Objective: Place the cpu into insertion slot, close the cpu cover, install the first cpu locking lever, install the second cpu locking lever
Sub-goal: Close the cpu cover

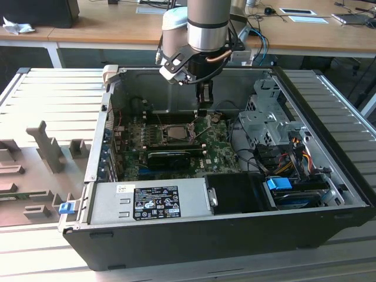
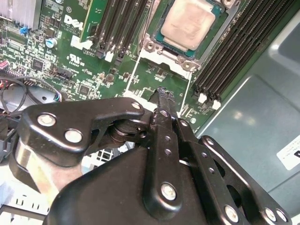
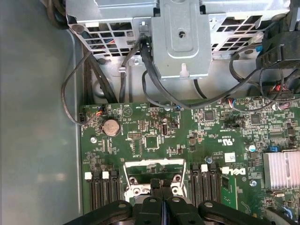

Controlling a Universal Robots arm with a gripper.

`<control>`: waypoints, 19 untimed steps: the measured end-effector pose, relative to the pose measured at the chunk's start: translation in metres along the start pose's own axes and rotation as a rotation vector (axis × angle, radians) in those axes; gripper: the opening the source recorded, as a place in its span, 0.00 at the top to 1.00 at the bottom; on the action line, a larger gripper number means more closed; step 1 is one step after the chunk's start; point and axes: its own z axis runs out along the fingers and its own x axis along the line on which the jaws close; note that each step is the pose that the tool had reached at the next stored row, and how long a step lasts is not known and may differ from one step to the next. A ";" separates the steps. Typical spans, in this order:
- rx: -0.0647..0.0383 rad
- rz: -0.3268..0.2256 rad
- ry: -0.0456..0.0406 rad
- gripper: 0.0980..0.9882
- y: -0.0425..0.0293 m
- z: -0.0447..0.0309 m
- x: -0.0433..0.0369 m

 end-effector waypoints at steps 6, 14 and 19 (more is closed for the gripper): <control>0.000 0.000 0.0000 0.99 0.0037 0.0004 0.0002; 0.000 0.000 0.0000 0.99 0.0069 0.0008 0.0004; 0.000 0.000 0.0000 0.99 0.0085 0.0016 -0.0001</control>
